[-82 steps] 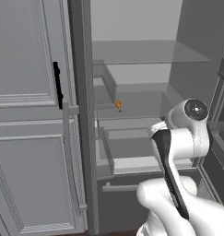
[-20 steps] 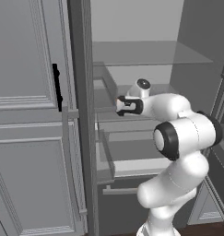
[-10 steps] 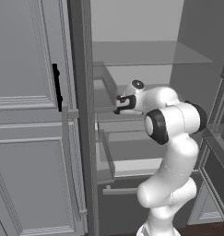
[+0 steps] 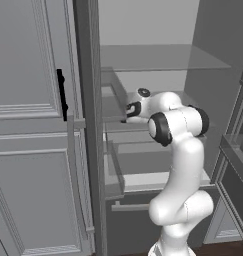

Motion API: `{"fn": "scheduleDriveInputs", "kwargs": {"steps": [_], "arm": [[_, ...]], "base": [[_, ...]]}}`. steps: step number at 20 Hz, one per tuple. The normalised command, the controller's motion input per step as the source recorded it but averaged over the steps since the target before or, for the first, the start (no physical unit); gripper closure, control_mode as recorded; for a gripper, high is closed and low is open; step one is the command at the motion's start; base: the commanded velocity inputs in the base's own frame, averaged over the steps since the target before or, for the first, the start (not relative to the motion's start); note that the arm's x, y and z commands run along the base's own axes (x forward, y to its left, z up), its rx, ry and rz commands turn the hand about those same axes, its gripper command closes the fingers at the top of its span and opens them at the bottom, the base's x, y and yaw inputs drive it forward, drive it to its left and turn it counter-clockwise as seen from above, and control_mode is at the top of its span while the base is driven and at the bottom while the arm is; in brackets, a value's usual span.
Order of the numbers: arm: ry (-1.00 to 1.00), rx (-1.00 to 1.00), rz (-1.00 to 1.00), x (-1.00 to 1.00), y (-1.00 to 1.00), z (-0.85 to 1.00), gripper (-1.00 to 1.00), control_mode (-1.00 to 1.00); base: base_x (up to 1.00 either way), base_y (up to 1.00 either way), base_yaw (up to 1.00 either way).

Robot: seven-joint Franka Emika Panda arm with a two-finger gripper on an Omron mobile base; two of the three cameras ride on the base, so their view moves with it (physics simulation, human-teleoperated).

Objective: Place one onion and one chicken drumstick in each tupperware on the nearby counter, to pack two identical lunches.

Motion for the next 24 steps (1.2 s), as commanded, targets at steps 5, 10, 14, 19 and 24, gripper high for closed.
{"fn": "scheduleDriveInputs", "kwargs": {"steps": [5, 10, 14, 19, 24], "arm": [[0.02, 0.0, 0.0, 0.56, 0.06, -0.36, -1.0, -1.0], [0.07, -0.11, -0.01, -0.46, 0.12, -0.89, 1.0, -1.0], [0.1, -0.07, -0.01, -0.65, 0.01, -0.84, 1.0, -1.0], [0.02, 0.0, 0.0, -0.65, 0.01, -0.34, 1.0, -1.0], [-0.12, -0.01, 0.0, -1.0, -0.34, -0.3, 1.0, -1.0]], "base": [[0.0, 0.0, 0.0], [0.0, 0.0, 0.0], [0.0, 0.0, 0.0], [0.0, 0.0, 0.0], [0.0, 0.0, 0.0]]}}
